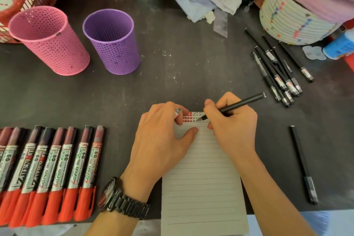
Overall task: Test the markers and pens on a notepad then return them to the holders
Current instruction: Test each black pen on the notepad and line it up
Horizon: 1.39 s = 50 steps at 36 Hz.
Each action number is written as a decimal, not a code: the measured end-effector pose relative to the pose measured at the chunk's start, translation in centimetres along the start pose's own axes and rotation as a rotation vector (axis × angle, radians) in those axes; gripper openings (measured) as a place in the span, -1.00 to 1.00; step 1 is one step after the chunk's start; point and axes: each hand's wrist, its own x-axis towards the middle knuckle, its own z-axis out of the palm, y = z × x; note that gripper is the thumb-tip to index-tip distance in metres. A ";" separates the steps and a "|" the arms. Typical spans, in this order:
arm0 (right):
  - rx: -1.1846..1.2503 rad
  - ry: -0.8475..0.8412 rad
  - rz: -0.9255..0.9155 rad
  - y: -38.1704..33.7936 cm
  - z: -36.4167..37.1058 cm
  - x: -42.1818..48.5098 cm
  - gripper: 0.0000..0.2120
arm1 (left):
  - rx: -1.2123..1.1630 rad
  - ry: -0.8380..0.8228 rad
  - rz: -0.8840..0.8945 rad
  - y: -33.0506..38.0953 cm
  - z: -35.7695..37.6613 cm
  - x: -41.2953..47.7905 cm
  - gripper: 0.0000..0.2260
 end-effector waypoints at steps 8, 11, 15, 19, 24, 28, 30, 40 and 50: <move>0.004 0.001 -0.008 -0.1 0.0 0.0 -0.70 | 0.005 -0.010 -0.020 0.0 0.0 -0.1 -0.64; 0.008 0.002 -0.008 -0.1 0.0 0.0 -0.71 | 0.013 -0.019 -0.032 0.0 0.0 -0.1 -0.66; 0.007 0.003 -0.005 -0.1 0.0 0.0 -0.70 | 0.015 -0.022 -0.036 0.0 0.0 -0.1 -0.67; 0.004 0.004 -0.007 0.0 0.0 0.0 -0.71 | 0.017 -0.028 -0.041 0.0 0.0 -0.1 -0.68; -0.011 0.003 -0.016 0.1 0.0 0.0 -0.71 | 0.012 -0.034 -0.049 0.0 0.0 -0.1 -0.66; -0.015 0.008 -0.021 0.2 0.0 0.1 -0.70 | 0.017 -0.036 -0.046 0.0 0.0 -0.1 -0.67; -0.014 0.009 -0.026 0.2 0.0 0.1 -0.70 | 0.013 -0.042 -0.057 -0.1 0.0 -0.1 -0.67; 0.000 0.010 -0.022 0.4 0.0 0.1 -0.69 | -0.008 -0.015 -0.011 -0.1 -0.1 -0.1 -0.64; 0.166 0.092 0.057 -0.5 -0.6 0.2 -0.62 | -0.022 -0.030 0.004 0.0 -0.3 -0.3 -0.66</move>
